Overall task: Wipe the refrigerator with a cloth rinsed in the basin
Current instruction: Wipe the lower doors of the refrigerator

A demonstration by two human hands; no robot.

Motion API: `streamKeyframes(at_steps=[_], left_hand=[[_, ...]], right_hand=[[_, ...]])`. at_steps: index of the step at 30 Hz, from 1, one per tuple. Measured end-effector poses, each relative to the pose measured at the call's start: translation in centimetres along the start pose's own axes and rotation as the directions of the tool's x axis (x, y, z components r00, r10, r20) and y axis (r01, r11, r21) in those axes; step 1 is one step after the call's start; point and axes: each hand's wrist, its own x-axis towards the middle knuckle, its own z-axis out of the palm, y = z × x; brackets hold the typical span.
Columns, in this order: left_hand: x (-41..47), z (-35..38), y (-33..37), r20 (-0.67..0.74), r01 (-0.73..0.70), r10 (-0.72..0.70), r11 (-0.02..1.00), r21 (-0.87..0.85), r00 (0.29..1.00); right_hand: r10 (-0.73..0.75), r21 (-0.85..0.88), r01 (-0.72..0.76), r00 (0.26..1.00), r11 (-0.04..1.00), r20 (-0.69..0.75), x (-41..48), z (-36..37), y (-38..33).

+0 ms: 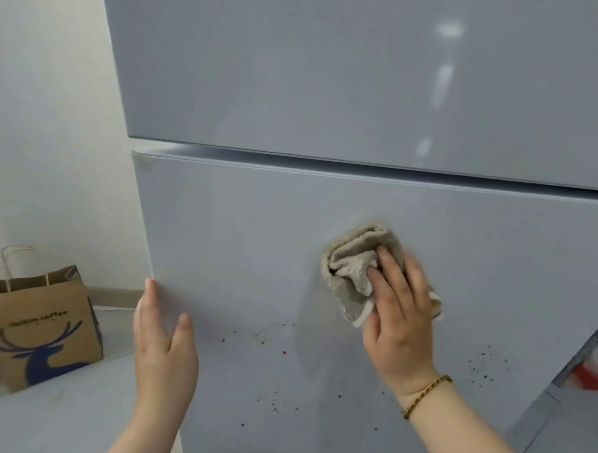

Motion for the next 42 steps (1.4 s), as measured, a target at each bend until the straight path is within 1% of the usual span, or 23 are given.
streamKeyframes(at_steps=[2,4,6,7,9,11,12,13,16,18,20,22,24,26,27,28,30,33,35,37,39,40,42], left_hand=[[0.0,-0.4,0.1,0.025,0.02,-0.019,0.998,-0.065,1.0],[0.1,-1.0,0.1,0.051,0.041,-0.035,0.993,-0.109,0.998],[0.2,-1.4,0.0,0.075,0.047,-0.037,0.99,-0.136,0.996],[0.3,-1.6,-0.1,0.091,0.055,-0.042,0.987,-0.152,0.995],[0.5,-2.1,-0.2,0.121,0.086,-0.065,0.98,-0.178,0.99],[0.6,-2.6,-0.2,0.149,0.106,-0.078,0.976,-0.192,0.986],[0.7,-2.8,-0.2,0.163,0.111,-0.078,0.974,-0.2,0.984],[0.8,-3.0,-0.1,0.175,0.114,-0.077,0.971,-0.21,0.982],[1.0,-3.2,-0.1,0.189,0.106,-0.061,0.966,-0.235,0.98],[1.2,-3.4,-0.4,0.19,0.094,-0.048,0.966,-0.242,0.981],[1.4,-3.7,-0.6,0.194,0.08,-0.03,0.963,-0.256,0.981],[1.6,-4.0,-0.6,0.193,0.066,-0.017,0.966,-0.25,0.981],[1.7,-4.1,-0.6,0.199,0.065,-0.014,0.965,-0.253,0.98],[1.8,-4.3,-0.5,0.219,0.063,-0.005,0.964,-0.258,0.976],[1.8,-4.3,-0.6,0.226,0.057,0.0,0.967,-0.249,0.974],[1.9,-4.3,-0.7,0.232,0.053,0.005,0.969,-0.24,0.973],[1.8,-4.4,-1.2,0.229,0.043,0.012,0.972,-0.233,0.973],[1.6,-4.1,-1.2,0.216,0.06,-0.002,0.963,-0.264,0.976],[1.4,-3.8,-1.0,0.203,0.052,0.007,0.958,-0.283,0.979],[1.3,-3.6,-0.9,0.203,0.049,0.01,0.959,-0.28,0.979],[1.2,-3.6,-0.9,0.212,0.052,0.01,0.957,-0.285,0.977],[1.2,-3.7,-0.9,0.217,0.054,0.01,0.956,-0.288,0.976],[1.4,-3.9,-1.1,0.226,0.043,0.023,0.959,-0.281,0.974]], right_hand=[[0.1,-0.017,-0.102,0.992,0.995,-0.082,0.5,1.2,-1.8],[0.073,-0.061,-0.077,0.995,0.995,-0.071,-1.1,2.7,-3.7],[-0.091,-0.074,0.095,0.994,0.993,0.061,-3.8,3.7,-5.2],[-0.204,-0.059,0.214,0.968,0.975,0.149,-5.1,4.0,-5.6],[-0.415,-0.017,0.437,0.865,0.899,0.281,-6.1,3.9,-5.7],[-0.522,0.026,0.541,0.797,0.841,0.303,-4.8,3.3,-5.3],[-0.527,0.036,0.538,0.806,0.842,0.271,-3.5,3.1,-5.2],[-0.494,0.041,0.498,0.841,0.866,0.221,-2.0,2.9,-5.4],[-0.219,0.031,0.219,0.976,0.975,0.001,2.9,3.1,-6.7],[-0.057,0.025,0.06,0.992,0.998,-0.115,4.5,4.1,-8.3],[-0.041,-0.009,0.04,0.992,0.999,-0.12,3.8,5.2,-10.0],[-0.162,-0.024,0.162,0.987,0.987,0.009,0.8,6.5,-11.3],[-0.367,-0.011,0.376,0.91,0.927,0.192,-3.2,7.4,-12.0],[-0.546,0.029,0.575,0.757,0.817,0.359,-5.8,7.7,-12.2],[-0.591,0.055,0.623,0.705,0.78,0.391,-6.2,7.7,-12.1],[-0.615,0.078,0.639,0.692,0.766,0.377,-5.9,7.5,-11.9],[-0.588,0.115,0.582,0.759,0.805,0.28,-3.7,6.8,-11.5],[-0.364,0.097,0.355,0.924,0.93,0.116,1.2,5.6,-10.2],[-0.244,0.07,0.24,0.968,0.968,0.052,2.2,5.1,-9.3],[-0.24,0.028,0.239,0.969,0.971,0.053,0.9,5.0,-9.0],[-0.37,-0.009,0.375,0.919,0.927,0.138,-1.9,5.1,-8.5],[-0.477,0.003,0.487,0.853,0.873,0.213,-3.2,5.0,-7.8],[-0.681,0.074,0.704,0.647,0.706,0.342,-4.0,4.2,-5.8]])
